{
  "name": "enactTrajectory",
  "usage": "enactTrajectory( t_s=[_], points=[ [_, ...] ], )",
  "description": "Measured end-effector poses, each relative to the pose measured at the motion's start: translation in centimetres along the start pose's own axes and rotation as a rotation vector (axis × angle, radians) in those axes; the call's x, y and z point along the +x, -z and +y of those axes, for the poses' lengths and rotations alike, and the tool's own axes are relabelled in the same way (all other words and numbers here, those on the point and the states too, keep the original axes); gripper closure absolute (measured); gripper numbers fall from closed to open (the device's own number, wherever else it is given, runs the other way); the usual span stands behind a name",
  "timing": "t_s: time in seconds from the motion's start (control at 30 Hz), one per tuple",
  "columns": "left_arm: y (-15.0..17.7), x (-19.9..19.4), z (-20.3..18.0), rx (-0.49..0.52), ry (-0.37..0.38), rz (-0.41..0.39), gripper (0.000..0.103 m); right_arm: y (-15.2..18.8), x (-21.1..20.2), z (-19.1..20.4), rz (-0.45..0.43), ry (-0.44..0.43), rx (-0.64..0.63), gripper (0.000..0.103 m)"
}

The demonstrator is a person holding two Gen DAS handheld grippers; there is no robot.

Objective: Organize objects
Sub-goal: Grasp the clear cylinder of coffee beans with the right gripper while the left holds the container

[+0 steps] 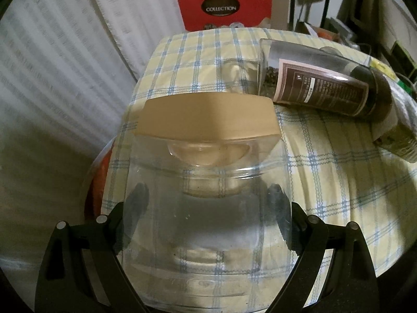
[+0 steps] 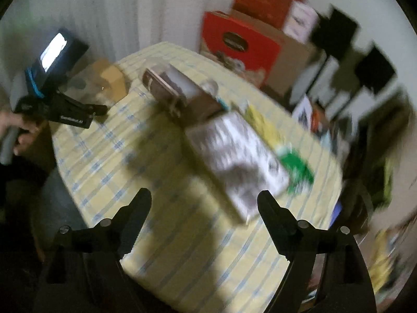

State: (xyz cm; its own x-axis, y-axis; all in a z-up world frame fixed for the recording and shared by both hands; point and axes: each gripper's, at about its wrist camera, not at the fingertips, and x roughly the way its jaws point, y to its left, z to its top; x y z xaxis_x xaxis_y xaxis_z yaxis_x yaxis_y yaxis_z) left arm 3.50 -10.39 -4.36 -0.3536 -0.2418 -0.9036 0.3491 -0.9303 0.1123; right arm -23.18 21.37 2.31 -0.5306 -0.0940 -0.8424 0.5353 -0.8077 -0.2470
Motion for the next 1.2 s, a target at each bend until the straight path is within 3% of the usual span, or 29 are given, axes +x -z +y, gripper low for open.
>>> enactTrajectory(
  t_s=[0.2,0.37,0.57,0.87,1.1,1.2],
  points=[
    [0.2,0.1,0.8,-0.06,0.02,-0.006,0.012,-5.1,3.6,1.6,-0.015,-0.024,-0.111,0.018],
    [0.3,0.2,1.2,-0.074,0.031,-0.009,0.011,-8.4,7.6,2.4,0.035,-0.064,-0.174,0.018],
    [0.4,0.3,1.5,-0.079,0.048,-0.015,0.009,-9.9,11.4,2.0,0.089,-0.056,-0.179,0.02],
    [0.6,0.4,1.5,-0.079,0.047,-0.034,0.006,-10.5,13.3,3.1,0.101,-0.034,-0.245,0.022],
    [0.6,0.4,1.5,-0.082,0.049,-0.04,0.006,-11.0,12.4,2.9,0.118,-0.185,-0.061,0.031],
    [0.5,0.4,1.4,-0.082,0.051,-0.039,0.006,-10.6,11.6,3.6,0.127,-0.194,-0.042,0.034]
  ],
)
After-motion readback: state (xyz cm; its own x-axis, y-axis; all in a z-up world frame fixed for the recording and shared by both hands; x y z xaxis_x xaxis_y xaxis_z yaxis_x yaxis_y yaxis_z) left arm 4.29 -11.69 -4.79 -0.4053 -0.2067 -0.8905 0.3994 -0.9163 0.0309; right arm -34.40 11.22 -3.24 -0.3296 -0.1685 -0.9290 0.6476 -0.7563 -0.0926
